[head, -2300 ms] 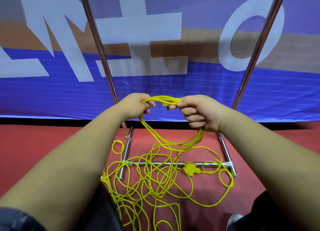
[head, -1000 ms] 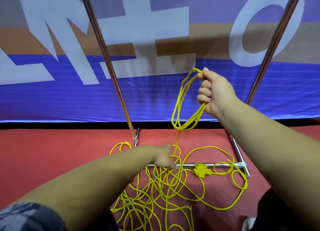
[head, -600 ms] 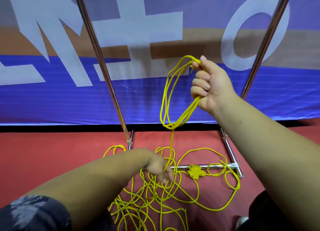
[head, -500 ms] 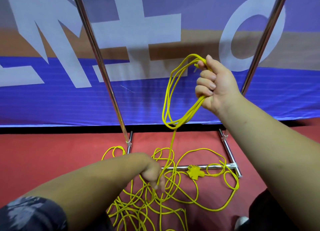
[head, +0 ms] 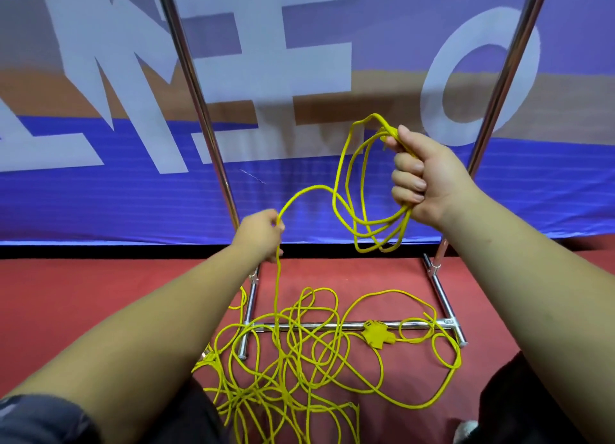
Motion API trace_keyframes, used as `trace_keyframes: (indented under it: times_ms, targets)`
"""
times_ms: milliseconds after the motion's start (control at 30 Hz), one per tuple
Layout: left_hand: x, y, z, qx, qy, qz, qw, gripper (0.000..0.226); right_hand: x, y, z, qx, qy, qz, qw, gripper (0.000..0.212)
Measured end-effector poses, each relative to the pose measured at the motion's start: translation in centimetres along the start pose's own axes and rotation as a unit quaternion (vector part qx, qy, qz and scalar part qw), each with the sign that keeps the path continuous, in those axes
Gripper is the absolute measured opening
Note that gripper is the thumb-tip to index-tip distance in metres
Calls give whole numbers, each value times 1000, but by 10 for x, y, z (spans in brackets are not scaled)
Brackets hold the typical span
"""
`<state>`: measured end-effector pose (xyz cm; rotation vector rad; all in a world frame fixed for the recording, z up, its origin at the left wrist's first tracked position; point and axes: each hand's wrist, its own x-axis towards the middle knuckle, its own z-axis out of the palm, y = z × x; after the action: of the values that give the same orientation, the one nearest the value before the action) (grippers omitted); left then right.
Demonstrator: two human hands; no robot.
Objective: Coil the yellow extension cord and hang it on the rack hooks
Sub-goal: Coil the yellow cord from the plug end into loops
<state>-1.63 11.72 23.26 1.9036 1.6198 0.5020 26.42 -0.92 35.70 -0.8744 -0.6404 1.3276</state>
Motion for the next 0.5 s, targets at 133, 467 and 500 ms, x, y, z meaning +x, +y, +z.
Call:
trace_keyframes:
  times_ms: [133, 467, 500]
  targets:
    - [3, 19, -42, 58, 162, 136, 976, 31, -4, 3, -3, -37, -27, 21, 999, 28]
    - [-2, 36, -110, -193, 172, 112, 960, 32, 1, 15, -2, -85, -50, 63, 993, 31]
    - [-5, 29, -109, -97, 149, 104, 979, 32, 1, 16, -2, -94, -51, 67, 992, 30]
